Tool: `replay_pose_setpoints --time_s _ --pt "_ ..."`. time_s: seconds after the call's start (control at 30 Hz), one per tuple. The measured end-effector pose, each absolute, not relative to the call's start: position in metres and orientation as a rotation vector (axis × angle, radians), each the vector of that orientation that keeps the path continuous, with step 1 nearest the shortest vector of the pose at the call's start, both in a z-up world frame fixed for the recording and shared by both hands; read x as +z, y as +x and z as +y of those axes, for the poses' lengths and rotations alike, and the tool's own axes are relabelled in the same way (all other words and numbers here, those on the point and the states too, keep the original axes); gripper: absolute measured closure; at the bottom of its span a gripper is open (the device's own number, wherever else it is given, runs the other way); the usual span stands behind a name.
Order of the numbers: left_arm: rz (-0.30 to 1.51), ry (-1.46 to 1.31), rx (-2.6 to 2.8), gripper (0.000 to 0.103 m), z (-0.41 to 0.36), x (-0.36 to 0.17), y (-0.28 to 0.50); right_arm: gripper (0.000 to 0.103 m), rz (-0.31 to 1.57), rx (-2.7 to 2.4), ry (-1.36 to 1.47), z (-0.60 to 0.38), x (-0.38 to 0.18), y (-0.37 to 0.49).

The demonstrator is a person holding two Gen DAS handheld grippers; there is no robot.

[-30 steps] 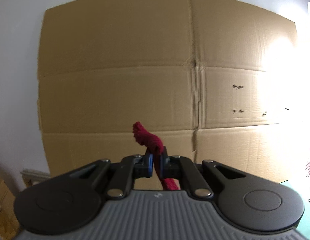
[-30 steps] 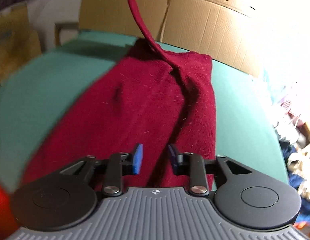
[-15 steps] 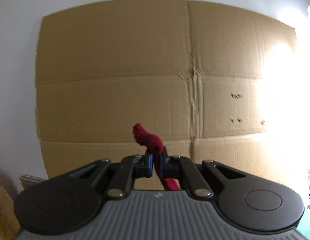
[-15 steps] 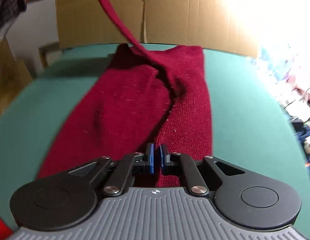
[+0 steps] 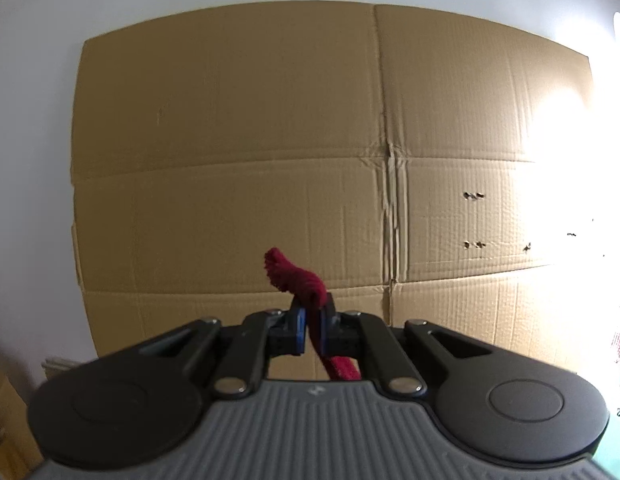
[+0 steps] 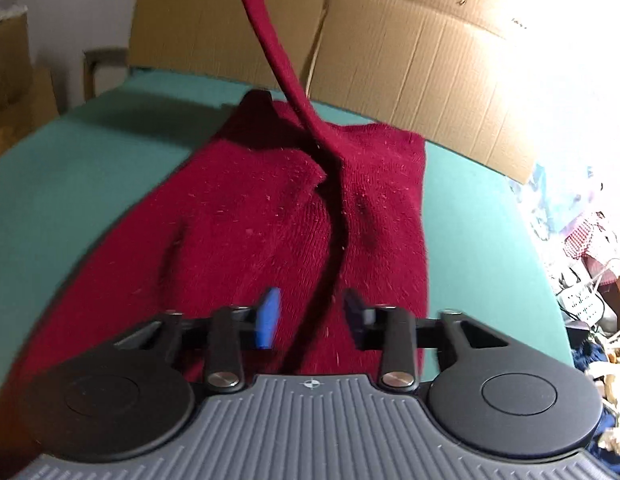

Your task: Fold clothes

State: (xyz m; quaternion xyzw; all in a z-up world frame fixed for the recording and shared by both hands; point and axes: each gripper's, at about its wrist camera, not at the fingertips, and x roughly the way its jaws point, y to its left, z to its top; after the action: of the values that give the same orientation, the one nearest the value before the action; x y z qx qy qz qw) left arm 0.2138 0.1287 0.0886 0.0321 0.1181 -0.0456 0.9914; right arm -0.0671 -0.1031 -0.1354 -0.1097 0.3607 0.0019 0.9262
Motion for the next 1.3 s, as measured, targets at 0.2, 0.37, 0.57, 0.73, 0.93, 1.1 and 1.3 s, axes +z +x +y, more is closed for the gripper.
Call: replay_pose_setpoints --time_s 0.2,0.37,0.57,0.73,0.93,1.1,1.3 --pt "0.225 0.092 -0.089 0.099 0.122 0.088 0.203 0.083 0.777 -0.089 -0.185 -0.117 -0.151 -0.034" --pt "0.228 0.083 -0.089 0.099 0.124 0.087 0.209 0.096 0.769 -0.102 -0.137 -0.120 -0.145 -0.038" --pt "0.219 0.058 -0.078 0.099 0.131 0.086 0.229 0.096 0.728 -0.023 -0.100 -0.109 -0.136 -0.040" --pt "0.255 0.062 -0.071 0.100 0.131 0.073 0.238 0.076 0.762 -0.023 -0.074 -0.111 -0.145 -0.035" --pt "0.263 0.023 -0.053 0.100 0.142 0.068 0.236 0.070 0.743 -0.016 0.029 -0.122 -0.138 -0.045" --pt "0.274 0.025 -0.045 0.100 0.148 0.064 0.245 0.087 0.759 -0.039 0.009 -0.121 -0.138 -0.049" --pt "0.288 0.040 -0.061 0.100 0.143 0.055 0.246 0.086 0.860 -0.039 0.023 -0.122 -0.135 -0.060"
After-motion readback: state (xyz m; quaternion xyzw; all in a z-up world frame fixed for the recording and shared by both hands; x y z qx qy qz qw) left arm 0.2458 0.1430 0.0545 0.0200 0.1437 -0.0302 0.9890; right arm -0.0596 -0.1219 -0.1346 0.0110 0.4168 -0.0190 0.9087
